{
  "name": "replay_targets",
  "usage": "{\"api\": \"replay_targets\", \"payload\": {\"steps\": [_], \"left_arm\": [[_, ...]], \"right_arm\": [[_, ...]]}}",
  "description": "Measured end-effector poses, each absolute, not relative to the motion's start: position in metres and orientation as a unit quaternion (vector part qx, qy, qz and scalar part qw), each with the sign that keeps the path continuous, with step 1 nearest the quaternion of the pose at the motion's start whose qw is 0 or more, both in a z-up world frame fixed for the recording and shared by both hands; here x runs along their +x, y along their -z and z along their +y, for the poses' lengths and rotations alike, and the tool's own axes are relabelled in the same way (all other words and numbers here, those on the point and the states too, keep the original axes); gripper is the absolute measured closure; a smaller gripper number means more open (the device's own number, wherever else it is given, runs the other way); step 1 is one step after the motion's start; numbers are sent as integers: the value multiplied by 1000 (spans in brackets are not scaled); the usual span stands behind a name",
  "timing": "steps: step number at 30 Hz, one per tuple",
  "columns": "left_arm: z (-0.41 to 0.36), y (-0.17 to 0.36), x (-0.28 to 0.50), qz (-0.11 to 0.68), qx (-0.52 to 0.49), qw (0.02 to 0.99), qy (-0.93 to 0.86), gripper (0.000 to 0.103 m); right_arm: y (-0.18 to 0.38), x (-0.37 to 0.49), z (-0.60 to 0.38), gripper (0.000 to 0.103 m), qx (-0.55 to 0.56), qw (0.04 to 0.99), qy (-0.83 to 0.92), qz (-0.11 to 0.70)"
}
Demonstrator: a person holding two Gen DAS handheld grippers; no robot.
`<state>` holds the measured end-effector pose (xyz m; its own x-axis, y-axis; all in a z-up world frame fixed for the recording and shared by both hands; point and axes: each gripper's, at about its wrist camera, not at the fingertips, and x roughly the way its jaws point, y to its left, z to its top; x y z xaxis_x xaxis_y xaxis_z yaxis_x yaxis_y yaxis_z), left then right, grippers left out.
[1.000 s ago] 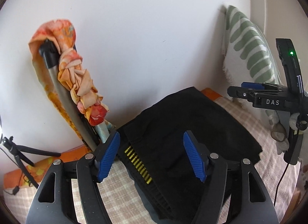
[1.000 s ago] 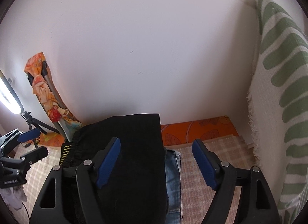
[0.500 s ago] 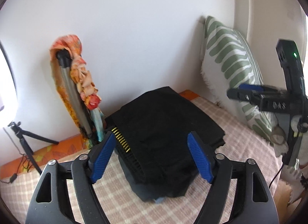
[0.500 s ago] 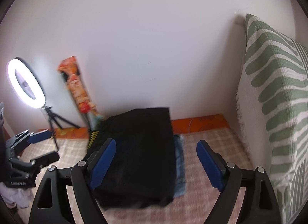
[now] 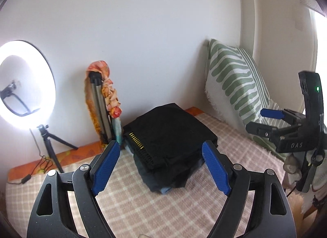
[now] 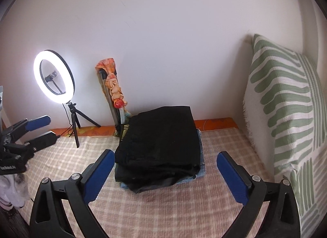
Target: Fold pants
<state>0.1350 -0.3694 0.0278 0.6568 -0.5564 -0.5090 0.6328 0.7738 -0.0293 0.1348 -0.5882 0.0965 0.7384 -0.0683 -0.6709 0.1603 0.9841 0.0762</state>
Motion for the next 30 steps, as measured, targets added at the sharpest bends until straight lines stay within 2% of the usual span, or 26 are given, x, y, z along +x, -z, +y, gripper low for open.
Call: {"api": "replay_targets", "payload": {"steps": [6, 8, 12, 30], "left_arm": [[-339, -37, 103, 237, 65, 916, 317, 19], [-332, -37, 94, 235, 68, 917, 316, 11], [-321, -35, 73, 221, 77, 922, 308, 3], [-296, -16, 33, 235, 84, 925, 286, 1]], "right_arm": [[-108, 98, -553, 0, 43, 935, 74, 344], [-108, 86, -545, 0, 42, 936, 81, 340], [-107, 61, -530, 0, 43, 936, 95, 337], [-98, 3, -500, 0, 73, 929, 125, 339]]}}
